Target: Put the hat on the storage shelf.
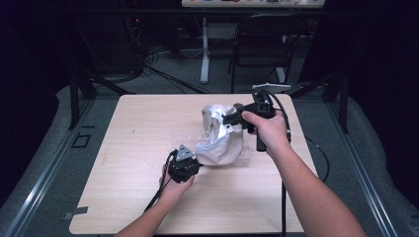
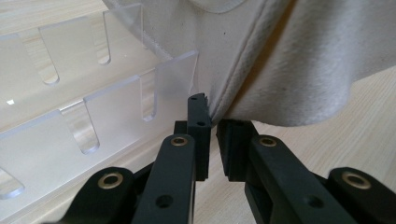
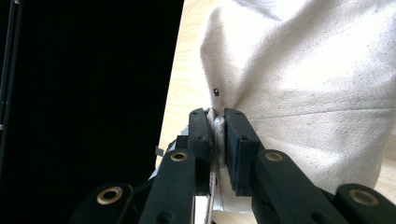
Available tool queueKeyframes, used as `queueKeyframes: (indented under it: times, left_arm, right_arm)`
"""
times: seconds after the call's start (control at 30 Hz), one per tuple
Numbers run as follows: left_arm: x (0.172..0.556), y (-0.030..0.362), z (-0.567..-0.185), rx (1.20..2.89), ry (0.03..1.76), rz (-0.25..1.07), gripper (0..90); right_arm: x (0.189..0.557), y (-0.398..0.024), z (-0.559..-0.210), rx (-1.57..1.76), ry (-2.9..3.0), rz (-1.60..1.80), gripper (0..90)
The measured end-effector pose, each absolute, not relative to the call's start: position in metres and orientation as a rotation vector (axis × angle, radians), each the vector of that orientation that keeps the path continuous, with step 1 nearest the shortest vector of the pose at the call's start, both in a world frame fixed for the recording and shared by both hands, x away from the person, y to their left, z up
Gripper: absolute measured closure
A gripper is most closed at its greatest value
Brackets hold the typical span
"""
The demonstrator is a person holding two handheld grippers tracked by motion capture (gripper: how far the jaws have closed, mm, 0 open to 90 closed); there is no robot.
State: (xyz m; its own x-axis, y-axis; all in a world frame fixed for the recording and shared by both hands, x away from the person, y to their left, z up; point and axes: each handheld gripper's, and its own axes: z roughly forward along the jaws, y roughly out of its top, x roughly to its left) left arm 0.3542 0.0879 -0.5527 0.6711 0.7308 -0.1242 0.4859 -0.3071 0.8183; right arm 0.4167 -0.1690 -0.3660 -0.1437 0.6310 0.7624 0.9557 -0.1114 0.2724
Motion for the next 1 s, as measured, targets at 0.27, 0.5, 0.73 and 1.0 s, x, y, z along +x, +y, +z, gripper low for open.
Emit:
queueKeyframes:
  times: [0.27, 0.5, 0.73, 1.0]
  left_arm:
    - [0.348, 0.095, -0.546, 1.938, 0.928, 0.333, 69.5]
    - [0.339, 0.111, -0.537, 1.931, 0.930, 0.342, 57.2]
    - [0.327, 0.135, -0.534, 1.939, 0.939, 0.335, 50.6]
    - [0.317, 0.157, -0.538, 1.994, 0.931, 0.428, 47.6]
  right_arm:
    - [0.414, -0.171, -0.365, -1.747, -1.795, -1.147, 81.4]
    - [0.406, -0.178, -0.363, -1.744, -1.808, -1.175, 75.8]
    - [0.389, -0.193, -0.361, -1.737, -1.856, -1.244, 65.4]
    - [0.361, -0.210, -0.374, -1.777, -2.050, -1.308, 55.7]
